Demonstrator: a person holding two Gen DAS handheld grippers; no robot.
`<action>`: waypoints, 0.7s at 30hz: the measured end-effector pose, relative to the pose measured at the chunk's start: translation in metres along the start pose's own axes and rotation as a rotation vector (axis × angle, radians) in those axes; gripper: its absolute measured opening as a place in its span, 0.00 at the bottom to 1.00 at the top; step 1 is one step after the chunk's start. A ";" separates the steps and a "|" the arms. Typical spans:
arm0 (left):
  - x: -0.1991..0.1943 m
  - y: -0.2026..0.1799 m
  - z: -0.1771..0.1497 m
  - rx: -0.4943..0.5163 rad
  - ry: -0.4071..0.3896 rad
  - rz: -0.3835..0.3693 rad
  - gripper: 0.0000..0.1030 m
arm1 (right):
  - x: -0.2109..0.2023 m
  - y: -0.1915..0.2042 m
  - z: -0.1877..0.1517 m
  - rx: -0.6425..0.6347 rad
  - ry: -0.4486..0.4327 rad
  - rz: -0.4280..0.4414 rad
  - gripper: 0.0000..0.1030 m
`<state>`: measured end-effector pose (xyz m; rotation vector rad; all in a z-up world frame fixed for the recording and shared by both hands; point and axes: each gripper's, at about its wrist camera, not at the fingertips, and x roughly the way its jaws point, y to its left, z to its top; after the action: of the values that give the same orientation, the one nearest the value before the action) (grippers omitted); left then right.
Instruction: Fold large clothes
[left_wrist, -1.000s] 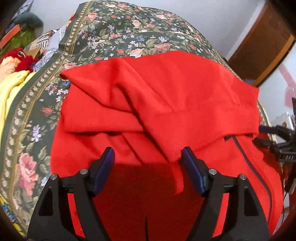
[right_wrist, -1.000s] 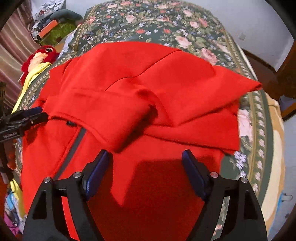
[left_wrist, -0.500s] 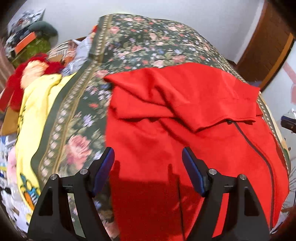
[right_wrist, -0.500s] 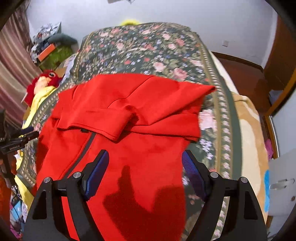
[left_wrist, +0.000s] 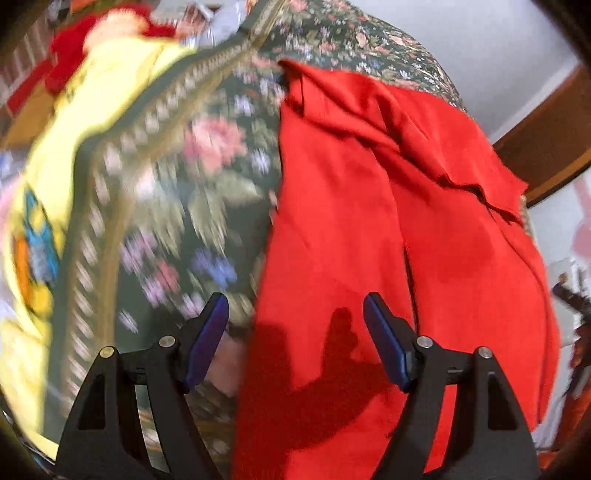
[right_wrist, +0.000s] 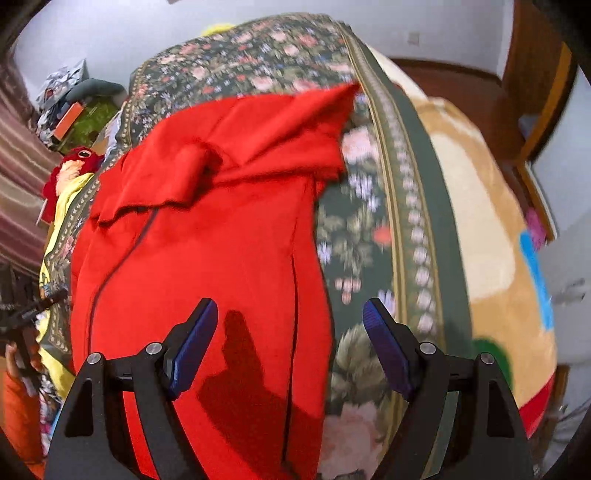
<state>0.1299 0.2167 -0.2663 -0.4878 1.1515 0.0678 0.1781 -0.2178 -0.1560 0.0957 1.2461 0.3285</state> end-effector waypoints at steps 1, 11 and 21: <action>0.003 0.000 -0.004 -0.016 0.011 -0.029 0.72 | 0.001 0.000 -0.004 0.008 0.005 0.014 0.76; 0.039 0.004 -0.030 -0.131 0.058 -0.130 0.72 | 0.015 -0.002 -0.021 0.088 -0.001 0.118 0.79; 0.039 -0.007 -0.011 -0.152 0.068 -0.215 0.03 | 0.012 0.021 -0.015 0.000 -0.045 0.182 0.13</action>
<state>0.1391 0.1982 -0.3019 -0.7512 1.1593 -0.0485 0.1636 -0.1957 -0.1668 0.2167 1.1954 0.4815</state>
